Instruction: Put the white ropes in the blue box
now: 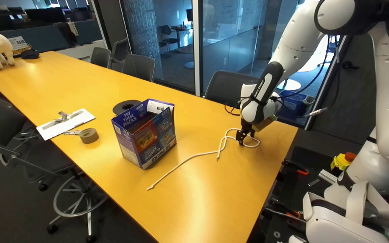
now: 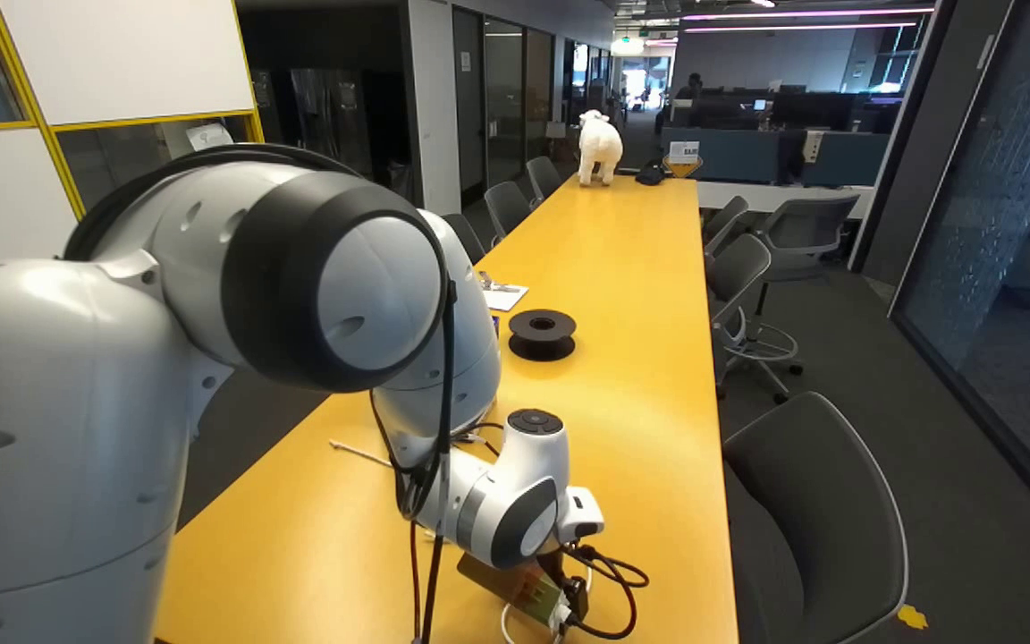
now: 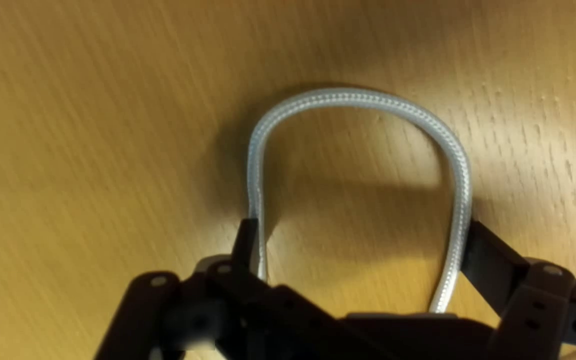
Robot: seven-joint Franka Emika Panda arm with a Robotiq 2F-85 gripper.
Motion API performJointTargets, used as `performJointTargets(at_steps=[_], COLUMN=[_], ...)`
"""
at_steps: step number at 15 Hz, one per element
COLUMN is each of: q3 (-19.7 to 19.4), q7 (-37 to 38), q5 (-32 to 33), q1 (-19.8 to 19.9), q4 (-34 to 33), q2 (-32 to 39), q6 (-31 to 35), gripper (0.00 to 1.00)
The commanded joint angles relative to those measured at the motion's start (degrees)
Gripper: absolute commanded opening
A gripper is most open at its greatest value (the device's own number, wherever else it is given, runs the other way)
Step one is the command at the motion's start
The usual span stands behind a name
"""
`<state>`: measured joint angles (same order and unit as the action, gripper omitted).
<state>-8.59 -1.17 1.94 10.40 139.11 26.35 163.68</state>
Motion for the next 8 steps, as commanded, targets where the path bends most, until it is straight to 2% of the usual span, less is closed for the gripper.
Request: performJointTargets(at_steps=[1, 8], q3=[-1.0, 3.4], q7=[-0.4, -5.6], q5=[0.6, -2.1], q1=[-0.5, 4.9], q4=[-0.9, -0.2], q2=[2.4, 3.0], q6=[1.9, 4.9], gripper=[1.00, 1.00])
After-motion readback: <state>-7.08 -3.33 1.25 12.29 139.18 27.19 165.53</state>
